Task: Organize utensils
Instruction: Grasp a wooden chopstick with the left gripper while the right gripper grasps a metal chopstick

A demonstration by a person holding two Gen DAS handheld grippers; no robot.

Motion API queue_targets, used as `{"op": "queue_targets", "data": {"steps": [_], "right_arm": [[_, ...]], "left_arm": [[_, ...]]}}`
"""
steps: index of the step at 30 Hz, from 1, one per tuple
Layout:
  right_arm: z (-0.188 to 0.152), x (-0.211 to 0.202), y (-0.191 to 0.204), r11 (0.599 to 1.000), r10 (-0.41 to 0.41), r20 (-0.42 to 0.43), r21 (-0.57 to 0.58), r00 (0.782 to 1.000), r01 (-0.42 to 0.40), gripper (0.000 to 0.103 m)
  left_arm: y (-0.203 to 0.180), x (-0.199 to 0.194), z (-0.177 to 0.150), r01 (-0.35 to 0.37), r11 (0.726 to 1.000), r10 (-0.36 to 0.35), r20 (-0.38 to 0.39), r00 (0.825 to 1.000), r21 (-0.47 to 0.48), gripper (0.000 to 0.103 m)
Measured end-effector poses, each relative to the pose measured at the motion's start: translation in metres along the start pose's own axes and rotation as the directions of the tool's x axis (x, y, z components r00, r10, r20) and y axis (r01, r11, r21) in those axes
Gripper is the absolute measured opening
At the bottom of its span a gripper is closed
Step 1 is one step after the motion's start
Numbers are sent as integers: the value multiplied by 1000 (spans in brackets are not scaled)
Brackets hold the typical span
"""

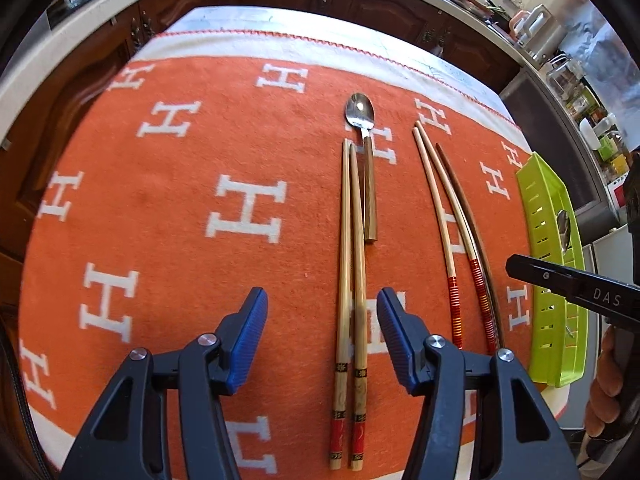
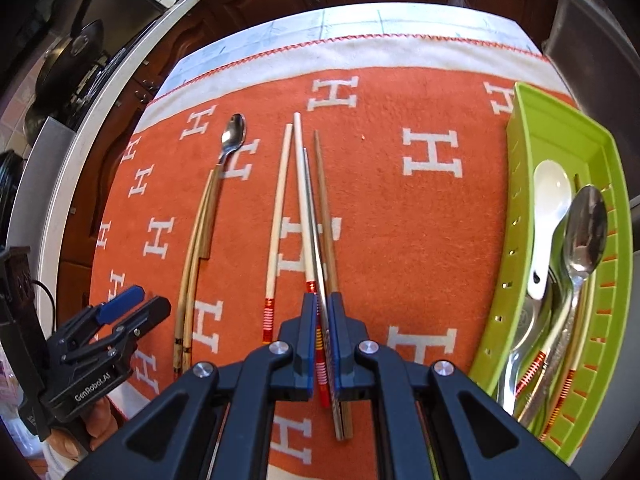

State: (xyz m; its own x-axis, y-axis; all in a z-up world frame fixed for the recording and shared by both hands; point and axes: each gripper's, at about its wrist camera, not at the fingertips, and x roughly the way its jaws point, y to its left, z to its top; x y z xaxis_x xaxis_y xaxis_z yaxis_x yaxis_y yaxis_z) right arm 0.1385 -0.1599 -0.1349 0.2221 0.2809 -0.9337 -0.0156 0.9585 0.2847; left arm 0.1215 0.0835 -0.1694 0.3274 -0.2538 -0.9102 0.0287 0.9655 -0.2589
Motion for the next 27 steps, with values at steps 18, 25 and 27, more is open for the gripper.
{"op": "queue_targets", "data": {"steps": [18,25,27], "right_arm": [[18,25,-5,999,-43,-19,-7,999,43,6],[24,28,-4,994,-99,-8,-49,995,99,6],[25,26,-4,998,-52,-5,-36,999,52,6]], "left_arm": [[-4,14,6,-150,988,149,32,988,45,29],[8,8,8,-53,999,53,12,999,-13,29],[11,4,8,-34,999,34,21,999,-20,29]]}}
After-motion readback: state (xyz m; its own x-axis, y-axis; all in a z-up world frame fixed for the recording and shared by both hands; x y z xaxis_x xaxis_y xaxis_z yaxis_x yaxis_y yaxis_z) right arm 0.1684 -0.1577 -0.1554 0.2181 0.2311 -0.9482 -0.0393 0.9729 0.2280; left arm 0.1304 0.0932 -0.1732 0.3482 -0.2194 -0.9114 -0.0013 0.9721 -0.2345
